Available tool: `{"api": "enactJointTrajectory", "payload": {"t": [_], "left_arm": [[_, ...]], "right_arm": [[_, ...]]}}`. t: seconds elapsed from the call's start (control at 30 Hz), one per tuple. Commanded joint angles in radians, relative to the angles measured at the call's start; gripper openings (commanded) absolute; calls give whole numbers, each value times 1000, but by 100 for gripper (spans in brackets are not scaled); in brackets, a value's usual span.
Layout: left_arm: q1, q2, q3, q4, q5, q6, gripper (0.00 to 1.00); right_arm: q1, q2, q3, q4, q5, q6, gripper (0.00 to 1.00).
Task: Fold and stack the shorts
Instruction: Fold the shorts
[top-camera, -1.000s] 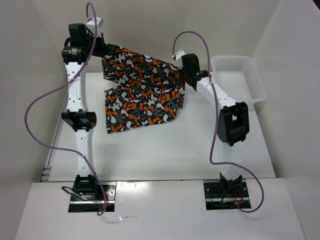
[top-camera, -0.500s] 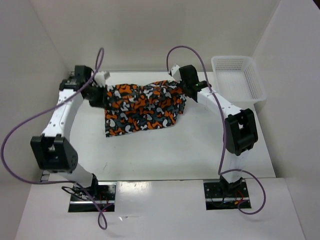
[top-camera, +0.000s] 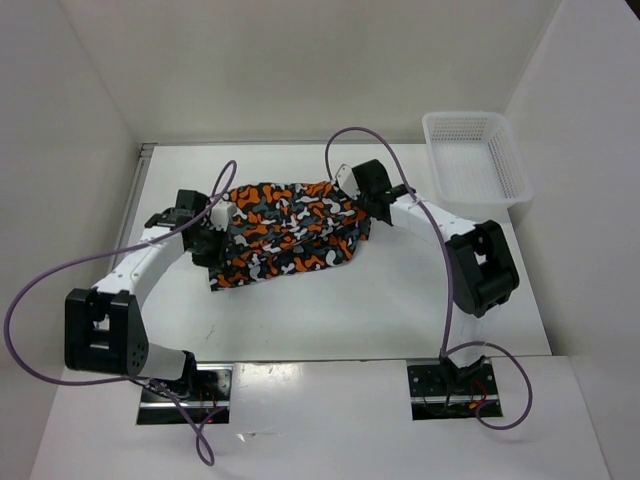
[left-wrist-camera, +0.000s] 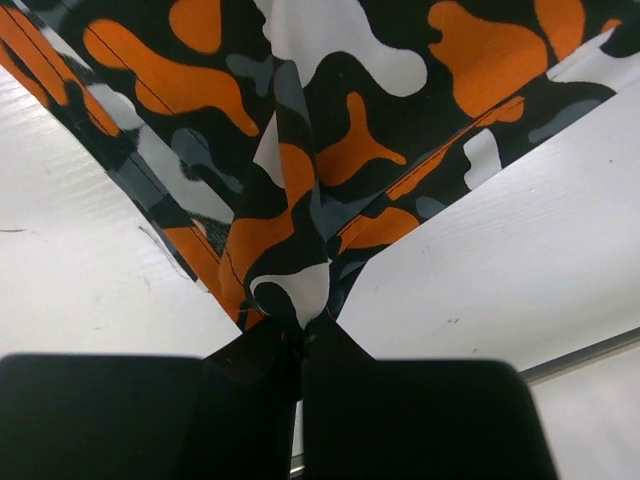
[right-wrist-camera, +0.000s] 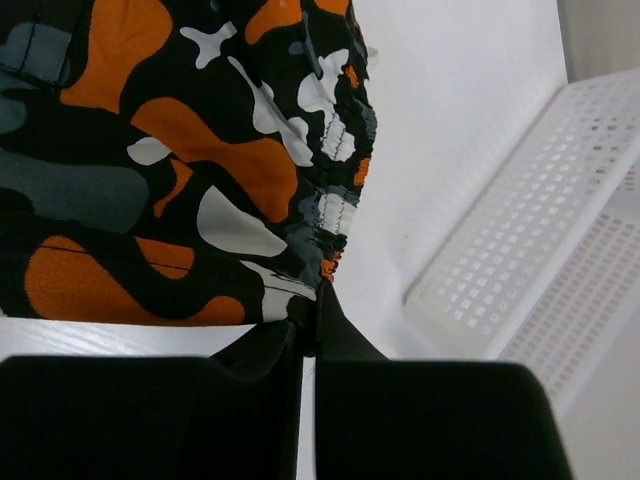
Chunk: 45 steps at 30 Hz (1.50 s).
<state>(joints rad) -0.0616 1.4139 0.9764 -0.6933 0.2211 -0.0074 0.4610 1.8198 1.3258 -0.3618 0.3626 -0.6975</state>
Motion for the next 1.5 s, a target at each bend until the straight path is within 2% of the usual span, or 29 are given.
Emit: {"api": "enactJointTrajectory", "payload": {"t": [0.0, 0.03, 0.07, 0.13, 0.17, 0.2, 0.23, 0.27, 0.33, 0.4, 0.43, 0.47, 0.53, 0.57, 0.6, 0.67, 0.73, 0.77, 0.8, 0.93, 1.03, 1.07, 1.1, 1.33, 1.37, 1.43, 1.47], "left_arm": [[-27, -92, -30, -3, -106, 7, 4], [-27, -102, -45, -3, -118, 7, 7], [-40, -111, -83, -3, -146, 7, 10], [-40, -112, -119, -3, -172, 7, 15], [-31, -112, -130, -3, -172, 7, 18], [-30, -112, -140, -3, -172, 7, 26], [-21, -112, -140, -3, -172, 7, 39], [-21, -99, -140, -3, -172, 7, 41], [-21, -99, -140, -3, -172, 7, 47], [-9, -99, -130, -15, -172, 7, 48], [0, -99, -116, -35, -172, 7, 51], [23, -90, -98, -49, -148, 7, 52], [57, -79, -32, -101, -112, 7, 54], [90, -79, -10, -119, -91, 7, 54], [107, -69, 7, -136, -42, 7, 55], [143, -58, 16, -146, 15, 7, 57], [152, -43, 16, -155, 47, 7, 60], [152, -23, 2, -155, 64, 7, 60], [152, -23, -10, -155, 55, 7, 62], [161, 60, -1, -126, 55, 7, 66], [152, 109, 8, -126, 28, 7, 70], [143, 118, -2, -126, 27, 7, 70], [143, 128, -2, -126, 18, 7, 70], [123, 180, -31, -104, 20, 7, 71], [123, 180, -31, -94, 20, 7, 68], [123, 206, -31, -94, 32, 7, 55], [123, 215, -31, -94, 32, 7, 39]], "right_arm": [[-22, -123, -10, 15, 38, -14, 0], [-12, -137, -20, -9, 15, -14, 0], [-12, -151, -40, -38, -51, -32, 11], [13, -197, -80, -100, -92, -72, 54], [25, -212, -117, -100, -112, -73, 73], [25, -227, -126, -100, -122, -50, 79], [6, -240, -126, -117, -132, -31, 82], [-16, -257, -108, -135, -183, -8, 86], [-115, -272, -48, -198, -272, 94, 86], [-195, -287, -14, -259, -436, 197, 81], [-258, -300, -5, -273, -535, 225, 73], [-280, -312, -5, -285, -571, 246, 69], [-292, -324, -66, -286, -603, 300, 57], [-292, -336, -91, -286, -626, 311, 44], [-292, -336, -143, -286, -637, 335, 37], [-292, -336, -213, -286, -675, 346, 28], [-271, -336, -255, -275, -685, 375, 28], [-257, -336, -287, -275, -706, 386, 35], [-236, -336, -287, -264, -696, 386, 37], [-151, -292, -287, -210, -679, 479, 37], [-131, -225, -266, -174, -689, 538, 37], [-131, -206, -257, -157, -659, 556, 44], [-131, -188, -257, -141, -647, 576, 46], [-131, -28, -136, -42, -533, 739, 46], [-131, 8, -120, -29, -533, 751, 46], [-131, 41, -73, -19, -551, 762, 45], [-131, 67, -56, -19, -563, 762, 45]]}}
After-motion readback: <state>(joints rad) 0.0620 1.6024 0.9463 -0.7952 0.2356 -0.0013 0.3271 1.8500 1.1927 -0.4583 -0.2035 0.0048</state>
